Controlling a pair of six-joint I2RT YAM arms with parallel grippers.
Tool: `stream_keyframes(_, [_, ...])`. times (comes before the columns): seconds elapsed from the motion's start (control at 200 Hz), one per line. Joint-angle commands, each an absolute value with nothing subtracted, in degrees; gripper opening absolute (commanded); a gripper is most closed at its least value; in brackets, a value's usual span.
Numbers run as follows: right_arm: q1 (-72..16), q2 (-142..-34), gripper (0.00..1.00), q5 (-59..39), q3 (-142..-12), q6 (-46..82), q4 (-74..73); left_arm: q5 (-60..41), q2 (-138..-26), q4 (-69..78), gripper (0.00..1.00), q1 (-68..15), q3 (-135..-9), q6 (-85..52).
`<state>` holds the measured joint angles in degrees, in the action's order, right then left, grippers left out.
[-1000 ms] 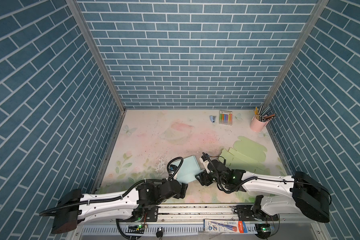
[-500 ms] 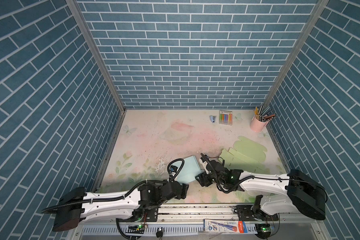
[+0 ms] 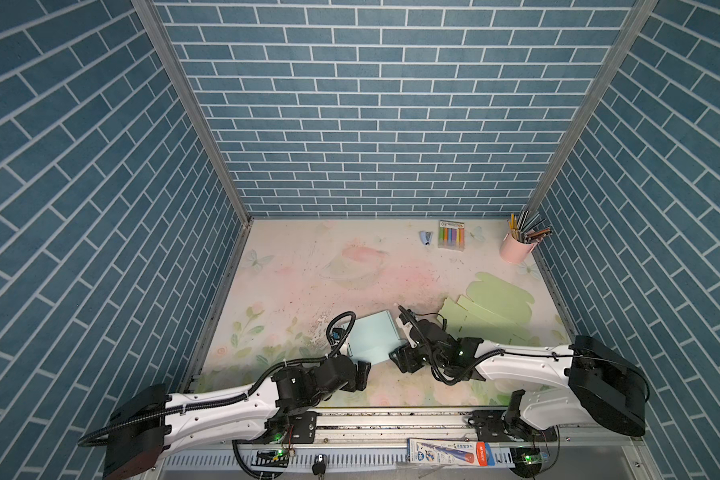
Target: Fold the paper box
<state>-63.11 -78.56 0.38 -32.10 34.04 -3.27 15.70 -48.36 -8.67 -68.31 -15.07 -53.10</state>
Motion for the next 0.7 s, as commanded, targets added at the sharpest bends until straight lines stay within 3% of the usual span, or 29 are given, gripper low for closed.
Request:
stream_keyframes(0.0, [-63.5, -79.8, 0.7, -1.2, -33.3, 33.3, -4.2, 15.2, -49.4, -6.4, 0.87, -67.7, -14.9, -51.6])
stream_keyframes(0.695, [-64.7, -81.3, 0.63, -5.1, -33.8, 33.8, -8.0, 15.5, -52.6, -3.6, 0.82, -67.3, -14.4, -51.7])
